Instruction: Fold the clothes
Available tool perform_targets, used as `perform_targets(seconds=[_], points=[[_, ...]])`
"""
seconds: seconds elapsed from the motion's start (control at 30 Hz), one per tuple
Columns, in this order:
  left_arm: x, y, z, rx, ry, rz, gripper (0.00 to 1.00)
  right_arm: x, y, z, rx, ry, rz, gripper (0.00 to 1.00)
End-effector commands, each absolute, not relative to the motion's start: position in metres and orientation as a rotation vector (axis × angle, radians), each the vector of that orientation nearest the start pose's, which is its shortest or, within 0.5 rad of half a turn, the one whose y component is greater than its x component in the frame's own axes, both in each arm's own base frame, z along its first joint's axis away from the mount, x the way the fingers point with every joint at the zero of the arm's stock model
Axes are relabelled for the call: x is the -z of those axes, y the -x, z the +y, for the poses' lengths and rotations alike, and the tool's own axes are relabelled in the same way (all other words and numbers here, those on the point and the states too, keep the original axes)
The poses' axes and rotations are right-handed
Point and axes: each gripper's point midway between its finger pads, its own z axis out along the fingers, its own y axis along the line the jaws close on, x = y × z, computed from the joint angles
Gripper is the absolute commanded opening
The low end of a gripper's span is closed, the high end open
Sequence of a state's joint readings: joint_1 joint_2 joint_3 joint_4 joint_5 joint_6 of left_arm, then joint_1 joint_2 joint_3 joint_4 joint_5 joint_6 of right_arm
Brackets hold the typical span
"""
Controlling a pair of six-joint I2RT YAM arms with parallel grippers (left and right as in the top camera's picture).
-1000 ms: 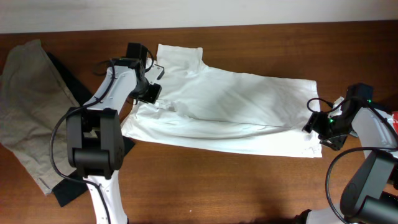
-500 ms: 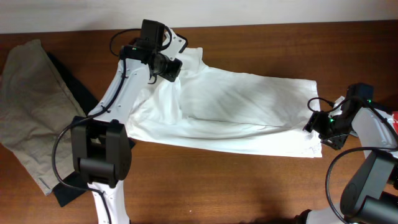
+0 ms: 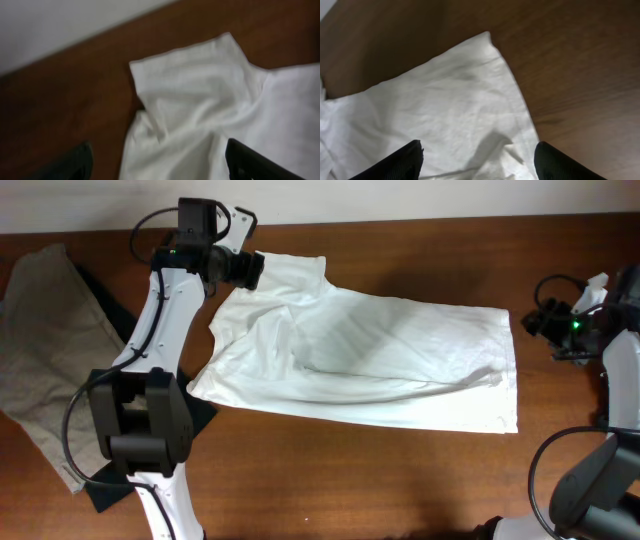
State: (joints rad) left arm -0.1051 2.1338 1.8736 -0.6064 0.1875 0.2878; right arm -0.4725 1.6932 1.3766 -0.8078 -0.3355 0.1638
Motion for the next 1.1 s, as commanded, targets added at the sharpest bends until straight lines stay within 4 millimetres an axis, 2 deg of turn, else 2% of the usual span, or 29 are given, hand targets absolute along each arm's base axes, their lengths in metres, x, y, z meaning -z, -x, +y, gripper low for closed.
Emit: perform_targets(seconds=[0.0, 0.03, 0.1, 0.2, 0.3, 0.4, 0.47, 0.5, 0.53, 0.57, 0.6, 0.63, 0.67, 0.77, 0.8, 0.83, 0.87, 1.0, 1.03, 1.07], points=[[-0.128, -0.575, -0.101, 0.215, -0.53, 2.359, 0.8, -0.152, -0.396, -0.122, -0.373, -0.646, 2.522, 0.75], [-0.119, -0.572, -0.103, 0.243, -0.533, 2.384, 0.8, -0.152, -0.395, -0.121, -0.375, -0.647, 2.526, 0.75], [-0.113, -0.577, -0.101, 0.24, -0.529, 2.384, 0.8, -0.152, -0.394, -0.121, -0.378, -0.654, 2.527, 0.75], [-0.076, -0.595, -0.106, 0.312, -0.537, 2.397, 0.8, -0.149, -0.39, -0.119, -0.385, -0.665, 2.546, 0.75], [-0.055, -0.615, -0.109, 0.309, -0.536, 2.355, 0.8, -0.148, -0.388, -0.118, -0.388, -0.668, 2.554, 0.75], [-0.02, -0.616, -0.112, 0.33, -0.516, 2.39, 0.8, -0.148, -0.388, -0.118, -0.389, -0.671, 2.558, 0.76], [-0.01, -0.618, -0.114, 0.331, -0.52, 2.388, 0.77, -0.147, -0.386, -0.117, -0.392, -0.674, 2.564, 0.75], [-0.013, -0.622, -0.117, 0.327, -0.523, 2.363, 0.75, -0.147, -0.385, -0.117, -0.392, -0.675, 2.567, 0.76], [-0.017, -0.627, -0.121, 0.324, -0.53, 2.334, 0.69, -0.146, -0.385, -0.117, -0.392, -0.675, 2.568, 0.76], [-0.021, -0.629, -0.126, 0.333, -0.54, 2.308, 0.55, -0.146, -0.385, -0.117, -0.388, -0.677, 2.569, 0.76], [-0.026, -0.63, -0.134, 0.389, -0.546, 2.28, 0.32, -0.146, -0.385, -0.117, -0.389, -0.677, 2.57, 0.76], [-0.032, -0.63, -0.141, 0.453, -0.545, 2.255, 0.14, -0.146, -0.385, -0.118, -0.386, -0.676, 2.568, 0.76], [-0.038, -0.63, -0.146, 0.488, -0.558, 2.235, 0.0, -0.146, -0.386, -0.118, -0.381, -0.677, 2.567, 0.76], [-0.058, -0.636, -0.143, 0.462, -0.534, 2.217, 0.0, -0.144, -0.384, -0.126, -0.316, -0.693, 2.574, 0.77], [-0.056, -0.64, -0.134, 0.39, -0.505, 2.234, 0.12, -0.144, -0.384, -0.126, -0.317, -0.692, 2.574, 0.77], [-0.047, -0.645, -0.114, 0.252, -0.448, 2.271, 0.45, -0.143, -0.382, -0.125, -0.32, -0.696, 2.583, 0.77], [-0.042, -0.647, -0.11, 0.218, -0.435, 2.28, 0.51, -0.142, -0.381, -0.125, -0.322, -0.7, 2.589, 0.77], [0.004, -0.641, -0.118, 0.243, -0.454, 2.335, 0.54, -0.137, -0.371, -0.12, -0.338, -0.722, 2.631, 0.77], [0.005, -0.641, -0.119, 0.245, -0.456, 2.336, 0.5, -0.137, -0.37, -0.119, -0.34, -0.725, 2.636, 0.77], [0.005, -0.64, -0.12, 0.246, -0.458, 2.34, 0.42, -0.137, -0.37, -0.119, -0.341, -0.725, 2.636, 0.76]])
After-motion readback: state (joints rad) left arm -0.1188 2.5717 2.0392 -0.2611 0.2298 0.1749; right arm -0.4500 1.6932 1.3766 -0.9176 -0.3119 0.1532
